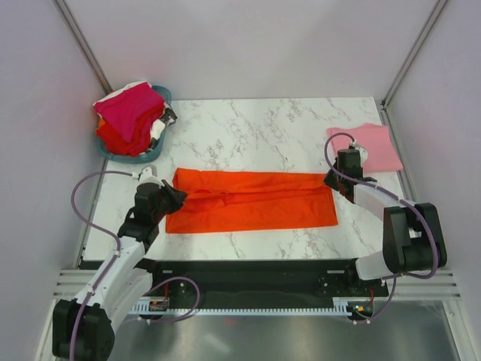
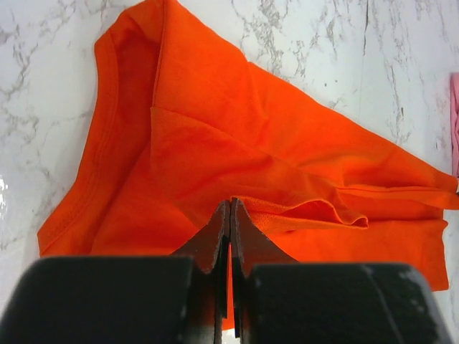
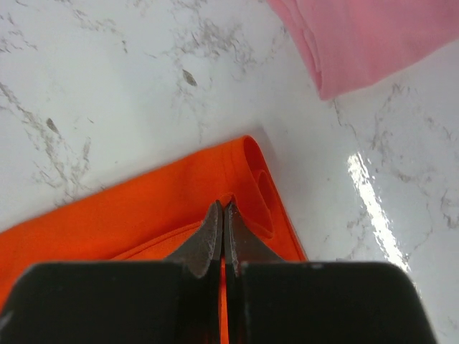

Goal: Fold and stack the t-shirts
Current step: Fold the tshirt

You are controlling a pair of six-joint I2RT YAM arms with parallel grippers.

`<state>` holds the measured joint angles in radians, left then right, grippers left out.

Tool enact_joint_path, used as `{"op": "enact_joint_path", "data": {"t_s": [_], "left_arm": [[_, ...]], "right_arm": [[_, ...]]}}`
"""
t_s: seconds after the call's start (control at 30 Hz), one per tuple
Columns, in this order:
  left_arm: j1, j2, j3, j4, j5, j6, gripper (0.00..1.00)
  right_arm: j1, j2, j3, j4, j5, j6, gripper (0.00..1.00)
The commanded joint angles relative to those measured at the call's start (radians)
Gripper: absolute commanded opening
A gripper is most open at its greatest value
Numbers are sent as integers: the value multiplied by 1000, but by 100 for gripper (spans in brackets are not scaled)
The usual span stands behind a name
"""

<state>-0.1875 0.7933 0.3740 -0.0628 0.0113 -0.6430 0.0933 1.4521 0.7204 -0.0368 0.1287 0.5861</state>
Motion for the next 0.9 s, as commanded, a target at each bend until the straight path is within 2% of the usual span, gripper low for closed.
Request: {"op": "enact_joint_path", "data": {"t_s": [0.0,0.1,0.13,0.17,0.2,0.23,0.43,0.63,0.87], "left_arm": [[-1,-61,-44,-11,3,-96,2],[-3,-100,-78,-12,-8,-127,2],[-3,-112,-89,-14,-8,-133,2],[-3,-115,-93,-15,-8,-139,2],[-3,-117,-98,-12,-8,-141,2],[-3,-117,-101,-11,-31,-141,2],[-3,-105,-90,-11,-42,-130,2],[-3,-117,-57,-42,-70,-116,2],[-3,-129,-47,-58,-73,-109,2]], "right_arm": [[-4,-33,-70,89,-11,67,0],[-6,-65,-127,132,-3,93,7],[-6,-93,-139,149,8,98,19],[-6,-108,-160,156,18,96,48],[-6,-136,-167,158,25,95,56],[-6,-150,-168,153,32,92,59],[-6,-200,-156,121,5,78,57],[-7,-147,-107,57,2,70,50],[-9,-133,-81,40,-23,63,50]]}}
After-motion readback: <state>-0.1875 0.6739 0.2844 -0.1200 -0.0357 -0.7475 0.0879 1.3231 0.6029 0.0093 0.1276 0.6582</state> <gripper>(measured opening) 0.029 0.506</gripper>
